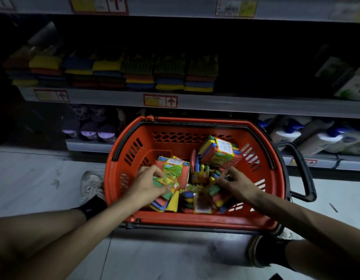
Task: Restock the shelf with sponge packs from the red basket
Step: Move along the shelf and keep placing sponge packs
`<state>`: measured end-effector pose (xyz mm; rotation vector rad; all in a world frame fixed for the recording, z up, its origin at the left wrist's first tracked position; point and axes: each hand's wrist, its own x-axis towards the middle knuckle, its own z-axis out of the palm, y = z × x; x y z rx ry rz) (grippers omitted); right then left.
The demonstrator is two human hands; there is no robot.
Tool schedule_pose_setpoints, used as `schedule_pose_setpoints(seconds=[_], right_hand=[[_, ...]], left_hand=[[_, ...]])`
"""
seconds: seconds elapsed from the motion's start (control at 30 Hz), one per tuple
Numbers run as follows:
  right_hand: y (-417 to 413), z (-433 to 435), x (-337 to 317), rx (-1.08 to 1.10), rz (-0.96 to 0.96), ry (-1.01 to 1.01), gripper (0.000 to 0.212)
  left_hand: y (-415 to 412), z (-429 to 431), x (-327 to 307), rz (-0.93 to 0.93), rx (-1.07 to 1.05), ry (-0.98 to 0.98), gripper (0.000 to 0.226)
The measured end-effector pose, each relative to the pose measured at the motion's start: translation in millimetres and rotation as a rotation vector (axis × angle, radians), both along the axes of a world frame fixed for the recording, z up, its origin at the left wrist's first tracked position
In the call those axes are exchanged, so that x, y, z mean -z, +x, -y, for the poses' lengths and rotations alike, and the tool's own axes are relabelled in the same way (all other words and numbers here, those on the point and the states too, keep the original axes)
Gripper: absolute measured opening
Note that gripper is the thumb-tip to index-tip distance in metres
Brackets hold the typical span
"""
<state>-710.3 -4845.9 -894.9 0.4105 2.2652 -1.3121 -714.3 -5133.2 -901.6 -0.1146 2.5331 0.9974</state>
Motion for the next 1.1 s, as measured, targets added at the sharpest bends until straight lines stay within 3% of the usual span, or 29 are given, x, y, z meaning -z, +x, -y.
schedule_pose_setpoints(seconds=[0.07, 0.13, 0.2, 0.3, 0.33, 0.47, 0.63, 0.8, 0.93, 1.1], right_hand=[[-2.5, 0.5, -1.2, 0.017, 0.091, 0.043, 0.035], [-4.7, 1.6, -6.3, 0.035, 0.193, 0.028, 0.048], [-6.9, 0.8, -16.7, 0.016, 0.273, -0.009, 0.046], [-13.9, -5.4, -29.7, -0.057, 0.348, -0.039, 0.016], [-16.0, -6.5, -36.0, -0.075, 0.371, -0.055, 0.022], [-26.8, -10.0, -51.0, 0.063, 0.283, -0.224, 0.094], [-28.4, -7.0, -85.8, 0.109, 0.011, -0.430, 0.117], [-35.9, 0.7, -108.1, 0.136, -0.202, -0.491, 0.109], [-39.7, 1.6, -119.0, 0.187, -0.297, -0.495, 0.080], [-34.6, -6.8, -134.7, 0.279, -0.490, -0.386, 0.054]], left_hand=[[-7.0, 1.1, -4.8, 0.121, -0.062, -0.013, 0.075], [-11.6, 3.3, -8.7, 0.255, -0.140, -0.021, 0.097], [-11.0, 5.5, -12.2, 0.399, -0.160, -0.011, 0.089], [-9.0, 6.8, -20.5, 0.519, -0.142, 0.068, 0.065], [-10.5, 7.5, -22.7, 0.494, -0.130, 0.088, 0.065], [-23.8, 6.1, -51.3, 0.279, -0.151, 0.226, 0.078], [-35.4, -6.4, -81.6, 0.023, -0.244, 0.551, 0.089], [-40.0, -37.7, -95.8, -0.063, -0.287, 0.730, 0.088], [-45.0, -56.8, -103.6, -0.131, -0.301, 0.748, 0.092], [-48.3, -74.3, -119.9, -0.030, -0.204, 0.849, 0.068]])
